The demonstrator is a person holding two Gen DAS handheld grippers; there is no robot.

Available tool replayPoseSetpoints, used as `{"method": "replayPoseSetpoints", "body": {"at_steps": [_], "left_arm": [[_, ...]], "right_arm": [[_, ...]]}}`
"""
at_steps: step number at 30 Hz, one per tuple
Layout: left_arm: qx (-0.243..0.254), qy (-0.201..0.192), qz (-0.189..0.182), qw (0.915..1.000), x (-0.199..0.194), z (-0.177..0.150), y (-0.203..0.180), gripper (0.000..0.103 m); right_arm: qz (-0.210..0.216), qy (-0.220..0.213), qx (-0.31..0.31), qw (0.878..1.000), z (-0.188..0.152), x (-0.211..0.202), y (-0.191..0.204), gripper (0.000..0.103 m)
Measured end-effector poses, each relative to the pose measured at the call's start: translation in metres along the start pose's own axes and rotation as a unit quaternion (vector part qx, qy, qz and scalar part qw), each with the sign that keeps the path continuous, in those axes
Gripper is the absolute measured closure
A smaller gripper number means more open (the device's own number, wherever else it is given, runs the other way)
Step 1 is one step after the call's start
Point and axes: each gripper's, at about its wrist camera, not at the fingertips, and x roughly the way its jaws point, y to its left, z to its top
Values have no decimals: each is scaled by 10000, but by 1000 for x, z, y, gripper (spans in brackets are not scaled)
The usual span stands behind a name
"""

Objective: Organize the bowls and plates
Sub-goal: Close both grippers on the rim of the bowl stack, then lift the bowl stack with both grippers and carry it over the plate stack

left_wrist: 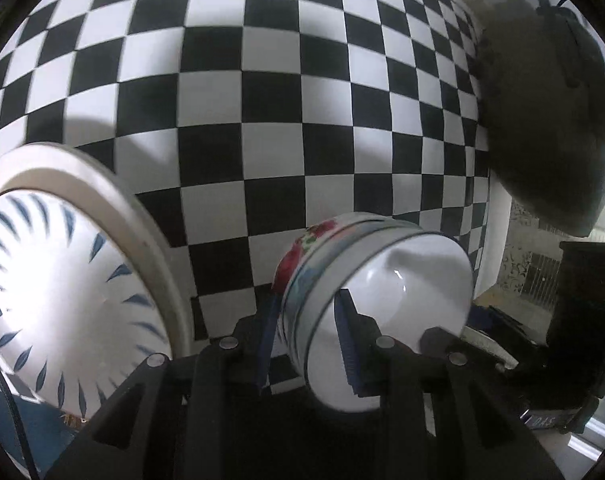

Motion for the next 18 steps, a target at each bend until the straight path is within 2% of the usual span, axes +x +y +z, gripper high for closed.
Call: {"method": "replayPoseSetpoints", "body": {"at_steps": [5,6,10,13,15,18], "left_arm": [[105,108,65,9999,15,10,4,75],[132,149,72,9998,19,12,5,71],[210,251,-150,9994,25,18,6,70],[317,184,-300,9989,26,23,6,66],[316,228,-350,9986,26,26,8,65],[338,275,-332,9985,23,27,14,65]], "right_arm": [[229,216,122,9994,7,28,-5,16],[260,236,145,9993,8,32,-5,18],[354,341,216,9986,14,48,-7,20],[381,465,263,9978,17,63,-8,24],[416,567,339,9969,19,72,-10,35],[616,652,447,9950,20,81,-11,37]]}}
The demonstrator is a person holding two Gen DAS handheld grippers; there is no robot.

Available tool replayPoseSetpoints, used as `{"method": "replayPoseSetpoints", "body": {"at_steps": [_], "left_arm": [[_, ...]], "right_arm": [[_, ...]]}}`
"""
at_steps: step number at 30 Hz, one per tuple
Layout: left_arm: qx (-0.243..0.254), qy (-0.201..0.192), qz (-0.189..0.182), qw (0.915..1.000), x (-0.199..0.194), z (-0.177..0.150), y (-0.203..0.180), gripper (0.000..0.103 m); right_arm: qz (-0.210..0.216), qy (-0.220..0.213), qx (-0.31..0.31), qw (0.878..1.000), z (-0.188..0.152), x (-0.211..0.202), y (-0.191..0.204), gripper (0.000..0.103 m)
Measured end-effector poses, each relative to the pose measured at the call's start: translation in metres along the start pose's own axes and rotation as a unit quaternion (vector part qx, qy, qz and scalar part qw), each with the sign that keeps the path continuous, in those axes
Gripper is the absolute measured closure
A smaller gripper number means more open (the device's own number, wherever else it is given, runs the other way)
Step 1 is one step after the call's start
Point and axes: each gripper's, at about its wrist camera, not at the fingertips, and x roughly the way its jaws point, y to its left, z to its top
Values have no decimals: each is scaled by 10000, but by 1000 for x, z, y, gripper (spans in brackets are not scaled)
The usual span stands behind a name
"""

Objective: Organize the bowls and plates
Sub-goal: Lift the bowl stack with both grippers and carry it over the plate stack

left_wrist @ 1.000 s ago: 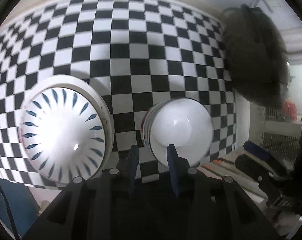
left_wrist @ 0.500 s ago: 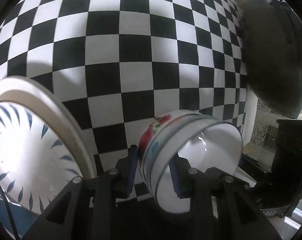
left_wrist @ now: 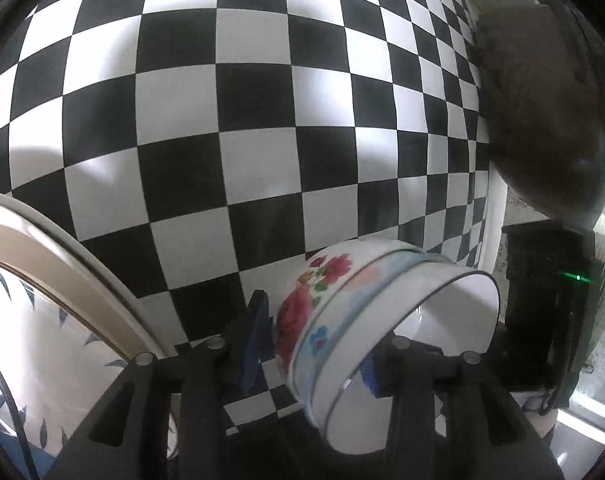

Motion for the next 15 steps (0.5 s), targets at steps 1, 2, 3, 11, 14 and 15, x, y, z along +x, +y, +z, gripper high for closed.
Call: {"method": "replayPoseSetpoints", "body": {"at_steps": [1,2,3,11,14,15], "left_arm": [[33,-5,-15,10000,0,-1,1,64],[56,-10,-40,10000,0,-1,2,63],[68,-2,-62,10000,1,-1,3,57],[45,58,-97,9999,7,7,1,50],[66,23,-131,9999,7,6,0,49],[96,16,-135,9999,7,5,0,49]], "right_arm": [[0,1,-4,10000,0,0,0,37],[-1,10,-10,10000,0,0,1,37],[12,20,-10,10000,0,1,1,37],[62,108,-27,9999,2,-1,-2,37],[72,118,-40,9999,2,-3,-4,37],[72,118,-40,9999,2,-3,-4,37]]}}
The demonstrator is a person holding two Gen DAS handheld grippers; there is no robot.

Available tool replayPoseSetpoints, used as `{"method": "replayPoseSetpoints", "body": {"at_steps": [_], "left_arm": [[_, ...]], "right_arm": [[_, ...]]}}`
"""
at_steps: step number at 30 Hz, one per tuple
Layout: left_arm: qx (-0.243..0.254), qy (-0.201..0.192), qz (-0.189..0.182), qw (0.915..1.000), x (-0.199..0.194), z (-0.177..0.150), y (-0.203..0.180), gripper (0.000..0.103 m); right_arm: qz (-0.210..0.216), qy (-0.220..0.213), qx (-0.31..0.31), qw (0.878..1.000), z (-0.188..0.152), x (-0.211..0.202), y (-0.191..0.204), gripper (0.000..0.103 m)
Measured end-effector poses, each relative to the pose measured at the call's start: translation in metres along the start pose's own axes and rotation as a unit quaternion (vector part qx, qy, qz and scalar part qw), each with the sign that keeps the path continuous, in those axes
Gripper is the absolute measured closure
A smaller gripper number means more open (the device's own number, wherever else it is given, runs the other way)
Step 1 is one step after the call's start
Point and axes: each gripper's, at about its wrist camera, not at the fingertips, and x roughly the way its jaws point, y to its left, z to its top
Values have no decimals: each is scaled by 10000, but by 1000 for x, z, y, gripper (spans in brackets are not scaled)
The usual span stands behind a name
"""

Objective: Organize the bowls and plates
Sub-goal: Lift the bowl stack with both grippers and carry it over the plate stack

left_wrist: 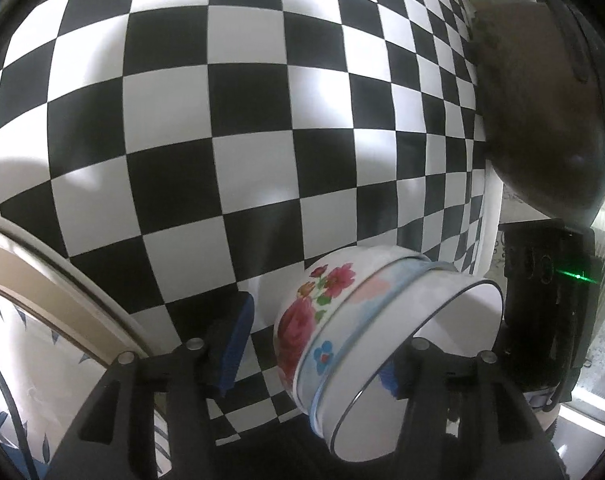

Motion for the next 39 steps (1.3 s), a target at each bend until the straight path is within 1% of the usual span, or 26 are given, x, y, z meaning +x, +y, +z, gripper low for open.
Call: {"method": "replayPoseSetpoints", "body": {"at_steps": [1,2,3,5,6,14,19,25,30,33,39], "left_arm": [[51,3,-10,10000,0,0,-1,49],[110,0,-33,9999,1,-1,-4,52],[171,42,-147,9997,5,-3,-7,51],[265,-73,-71,9996,5,-3,-13,49],[216,-105,-105,9997,4,-3,-12,52],[-37,-219,-366,9991,-1,-7,-5,52],[32,-271,-271,9993,-6,-12,-9,52],[116,-370,-219,9990,-18,-14,-19,52],[141,-519,-225,9983,-38,-17,-22,52],[160,-629,-154,9978,-53,-22,-22,52],[20,-910,-27,9958,-87,-39,-6,52]], "right_arm": [[-1,-1,-8,10000,0,1,1,37],[0,6,-23,10000,0,1,1,37],[6,12,-23,10000,0,2,1,37],[14,29,-45,10000,1,2,2,37],[20,36,-45,10000,1,2,1,37],[58,58,-47,10000,-2,2,-2,38],[230,99,52,9997,-5,2,-8,38],[338,18,77,9994,-8,-6,-7,38],[405,-49,2,9992,-10,-14,6,38],[426,-74,-102,9990,-10,-19,20,38],[458,14,-438,9980,-9,-18,63,38]]}}
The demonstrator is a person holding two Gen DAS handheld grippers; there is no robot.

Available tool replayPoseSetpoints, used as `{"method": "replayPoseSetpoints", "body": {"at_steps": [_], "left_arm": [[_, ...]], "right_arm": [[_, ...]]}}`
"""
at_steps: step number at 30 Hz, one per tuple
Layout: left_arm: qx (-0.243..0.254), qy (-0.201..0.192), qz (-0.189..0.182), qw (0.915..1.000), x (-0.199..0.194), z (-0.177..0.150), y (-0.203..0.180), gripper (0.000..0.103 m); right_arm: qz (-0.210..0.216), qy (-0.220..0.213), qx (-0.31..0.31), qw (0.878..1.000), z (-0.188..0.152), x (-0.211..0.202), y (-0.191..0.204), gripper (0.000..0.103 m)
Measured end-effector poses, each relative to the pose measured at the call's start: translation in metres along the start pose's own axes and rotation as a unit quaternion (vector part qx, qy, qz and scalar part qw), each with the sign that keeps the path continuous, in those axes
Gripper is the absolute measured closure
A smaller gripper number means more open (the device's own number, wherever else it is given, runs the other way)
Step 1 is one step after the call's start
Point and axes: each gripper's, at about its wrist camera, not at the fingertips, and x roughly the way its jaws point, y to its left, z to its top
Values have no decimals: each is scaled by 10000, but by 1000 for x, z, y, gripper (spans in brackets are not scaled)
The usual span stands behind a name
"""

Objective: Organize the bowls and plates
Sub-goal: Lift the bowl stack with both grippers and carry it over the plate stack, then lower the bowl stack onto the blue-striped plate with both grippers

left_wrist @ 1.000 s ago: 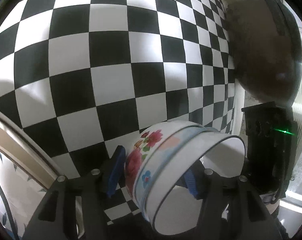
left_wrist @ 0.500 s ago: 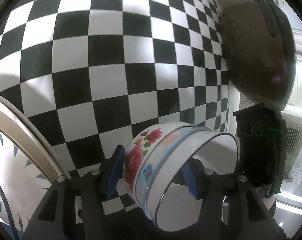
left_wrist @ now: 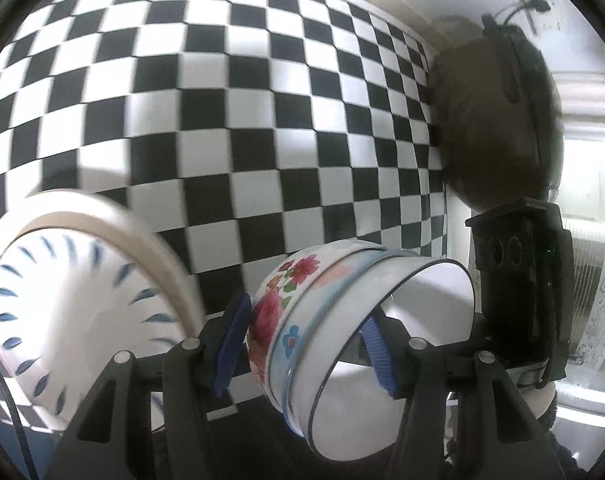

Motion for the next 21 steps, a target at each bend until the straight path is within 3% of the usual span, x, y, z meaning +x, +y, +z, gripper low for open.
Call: {"method": "replayPoseSetpoints", "body": {"at_steps": [11,21], "left_arm": [[-695,-496,112,9963,-58,-33,82,52],[-1202,-510,79,9914,-63,-44,149,52]], "right_arm": [[-9,498,-643,9967,10,62,88,39],[-283,920,-847,9918,19,135,131,39]]}}
